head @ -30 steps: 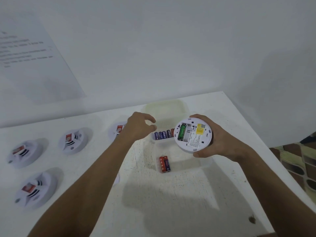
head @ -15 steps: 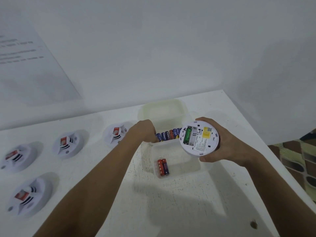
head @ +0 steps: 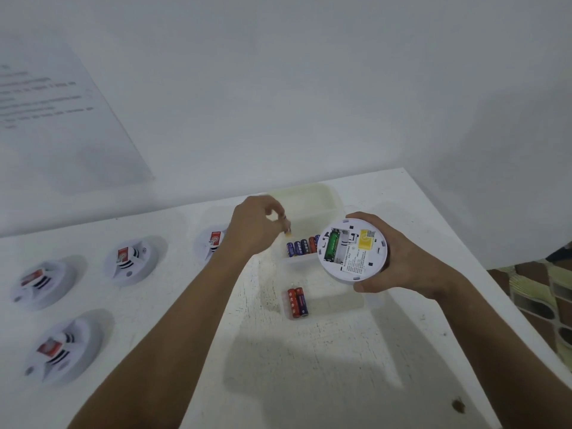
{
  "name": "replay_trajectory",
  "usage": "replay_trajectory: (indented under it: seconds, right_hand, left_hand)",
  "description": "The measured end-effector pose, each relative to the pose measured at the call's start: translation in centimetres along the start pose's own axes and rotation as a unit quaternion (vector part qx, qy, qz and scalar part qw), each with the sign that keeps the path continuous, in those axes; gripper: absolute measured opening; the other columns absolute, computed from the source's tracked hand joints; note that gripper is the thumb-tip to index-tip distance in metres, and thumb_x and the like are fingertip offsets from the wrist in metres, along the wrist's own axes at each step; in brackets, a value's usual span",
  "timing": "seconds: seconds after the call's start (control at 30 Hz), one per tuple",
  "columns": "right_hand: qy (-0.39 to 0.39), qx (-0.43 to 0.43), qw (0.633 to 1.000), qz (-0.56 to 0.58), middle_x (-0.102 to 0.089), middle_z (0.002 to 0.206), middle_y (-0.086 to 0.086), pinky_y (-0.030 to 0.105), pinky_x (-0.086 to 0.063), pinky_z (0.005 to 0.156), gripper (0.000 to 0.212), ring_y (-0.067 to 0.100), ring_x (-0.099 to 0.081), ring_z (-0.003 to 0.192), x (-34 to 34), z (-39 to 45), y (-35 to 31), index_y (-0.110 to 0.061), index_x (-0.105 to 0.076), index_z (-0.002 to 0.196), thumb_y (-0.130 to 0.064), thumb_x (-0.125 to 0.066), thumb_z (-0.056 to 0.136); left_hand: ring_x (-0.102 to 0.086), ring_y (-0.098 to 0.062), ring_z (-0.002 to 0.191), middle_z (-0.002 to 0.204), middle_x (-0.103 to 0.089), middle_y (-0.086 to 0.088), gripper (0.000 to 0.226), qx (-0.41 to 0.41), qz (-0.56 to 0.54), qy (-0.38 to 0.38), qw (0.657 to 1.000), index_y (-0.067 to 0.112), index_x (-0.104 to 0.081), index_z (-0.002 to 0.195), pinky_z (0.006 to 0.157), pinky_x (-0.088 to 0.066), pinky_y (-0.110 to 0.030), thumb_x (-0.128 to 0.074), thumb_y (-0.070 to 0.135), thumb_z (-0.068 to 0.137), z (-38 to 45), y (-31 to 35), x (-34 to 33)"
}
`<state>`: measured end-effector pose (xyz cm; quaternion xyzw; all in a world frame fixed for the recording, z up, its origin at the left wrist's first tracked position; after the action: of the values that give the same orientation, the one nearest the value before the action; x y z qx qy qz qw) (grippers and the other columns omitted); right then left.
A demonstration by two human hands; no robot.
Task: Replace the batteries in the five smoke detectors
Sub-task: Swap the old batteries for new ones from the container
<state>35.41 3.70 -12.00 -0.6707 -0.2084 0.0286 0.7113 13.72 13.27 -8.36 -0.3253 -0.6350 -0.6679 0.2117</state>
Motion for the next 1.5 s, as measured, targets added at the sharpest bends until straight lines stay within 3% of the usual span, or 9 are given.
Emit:
replay_trajectory:
  seconds: [0.1, 0.27, 0.47, 0.67, 0.87, 1.07, 1.2, 1.37, 1.5]
  right_hand:
    - [-0.004, 0.010, 1.000, 0.005, -0.053, 0.135, -0.011, 0.029, -0.056, 0.091, 0.098, 0.011, -0.054, 0.125, -0.6, 0.4, -0.8, -0.031, -0.044, 0.140, -0.007, -0.090, 0.057]
    - [-0.015, 0.033, 0.999, 0.002, -0.055, 0.133, -0.009, 0.026, -0.055, 0.091, 0.096, 0.012, -0.055, 0.124, -2.2, 1.2, -2.0, -0.027, -0.043, 0.141, -0.008, -0.090, 0.058]
    - [-0.057, 0.044, 0.997, 0.005, -0.057, 0.126, -0.013, 0.024, -0.056, 0.084, 0.098, 0.012, -0.058, 0.119, -4.6, 1.8, -2.8, -0.031, -0.043, 0.140, -0.005, -0.091, 0.059]
    - [-0.101, 0.056, 0.993, 0.000, -0.056, 0.130, -0.009, 0.035, -0.059, 0.091, 0.096, 0.018, -0.057, 0.122, -7.8, 2.3, -3.9, -0.039, -0.046, 0.138, -0.013, -0.093, 0.059]
    - [-0.132, 0.049, 0.990, 0.000, -0.057, 0.128, -0.004, 0.061, -0.058, 0.084, 0.097, 0.018, -0.061, 0.117, -10.5, 2.9, -4.6, -0.039, -0.045, 0.138, -0.011, -0.093, 0.058]
    - [-0.150, 0.046, 0.988, -0.002, -0.058, 0.127, -0.015, 0.041, -0.060, 0.088, 0.096, 0.008, -0.058, 0.119, -11.9, 3.2, -5.1, -0.046, -0.046, 0.135, -0.019, -0.092, 0.056]
    - [-0.175, 0.052, 0.983, -0.004, -0.056, 0.127, -0.020, 0.022, -0.055, 0.088, 0.094, 0.003, -0.055, 0.121, -13.2, 3.5, -5.7, -0.046, -0.047, 0.133, -0.012, -0.091, 0.058]
    - [-0.209, 0.061, 0.976, 0.002, -0.057, 0.129, -0.015, 0.023, -0.055, 0.088, 0.094, 0.007, -0.055, 0.123, -14.9, 3.8, -6.5, -0.039, -0.046, 0.137, -0.003, -0.088, 0.061]
    - [-0.226, 0.062, 0.972, 0.005, -0.057, 0.130, -0.016, 0.027, -0.054, 0.093, 0.095, 0.009, -0.054, 0.125, -16.1, 4.0, -6.5, -0.041, -0.046, 0.136, -0.003, -0.087, 0.060]
  left_hand:
    - [-0.059, -0.008, 0.061, 0.088, -0.073, 0.006, 0.016, -0.056, -0.120, 0.019, 0.991, 0.028, -0.064, 0.103, 0.051, -0.041, -0.018, -0.056, 0.016, 0.095, -1.8, 2.6, 1.9]
    - [-0.066, -0.001, 0.067, 0.105, -0.057, 0.012, 0.036, -0.120, -0.046, -0.104, 0.986, 0.036, -0.047, 0.136, 0.055, -0.053, -0.021, -0.049, 0.030, 0.101, -5.2, 5.4, 2.0]
    - [-0.054, 0.006, 0.053, 0.074, -0.065, 0.015, 0.012, -0.124, 0.025, -0.112, 0.986, 0.028, -0.065, 0.086, 0.047, -0.036, -0.006, -0.076, 0.025, 0.083, -6.6, 4.8, 3.0]
    - [-0.061, 0.005, 0.062, 0.074, -0.066, 0.017, 0.026, -0.089, -0.003, -0.080, 0.993, 0.030, -0.070, 0.102, 0.060, -0.044, -0.010, -0.081, 0.029, 0.078, -7.6, 2.5, 4.0]
    - [-0.055, 0.004, 0.066, 0.073, -0.062, 0.020, 0.012, -0.140, 0.005, 0.038, 0.989, 0.037, -0.069, 0.082, 0.058, -0.038, -0.005, -0.080, 0.039, 0.077, -10.4, 0.4, 5.4]
    - [-0.045, 0.011, 0.112, 0.122, -0.043, 0.030, 0.073, -0.126, -0.001, -0.071, 0.990, 0.059, -0.053, 0.120, 0.078, -0.038, 0.001, -0.076, 0.071, 0.051, -13.2, -2.9, 5.7]
    - [-0.057, 0.004, 0.099, 0.117, -0.051, 0.035, 0.081, -0.123, -0.013, -0.066, 0.990, 0.063, -0.045, 0.121, 0.073, -0.047, -0.005, -0.091, 0.046, 0.056, -14.3, -4.2, 6.0]
    - [-0.064, -0.011, 0.096, 0.120, -0.054, 0.019, 0.081, -0.092, -0.079, -0.060, 0.991, 0.042, -0.059, 0.126, 0.077, -0.057, -0.023, -0.095, 0.027, 0.056, -15.4, -5.7, 6.4]
    - [-0.061, -0.011, 0.098, 0.118, -0.050, 0.016, 0.078, -0.091, -0.063, -0.053, 0.992, 0.033, -0.060, 0.131, 0.076, -0.052, -0.015, -0.092, 0.025, 0.060, -16.2, -6.7, 6.6]
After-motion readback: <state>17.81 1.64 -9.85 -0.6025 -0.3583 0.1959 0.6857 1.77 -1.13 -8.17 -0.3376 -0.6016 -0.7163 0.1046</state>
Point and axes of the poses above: each hand's wrist, its own z-axis towards the middle knuckle, its own x-axis out of the back of the hand, y = z × x, the point moved 7 cm from there along z, towards the middle knuckle
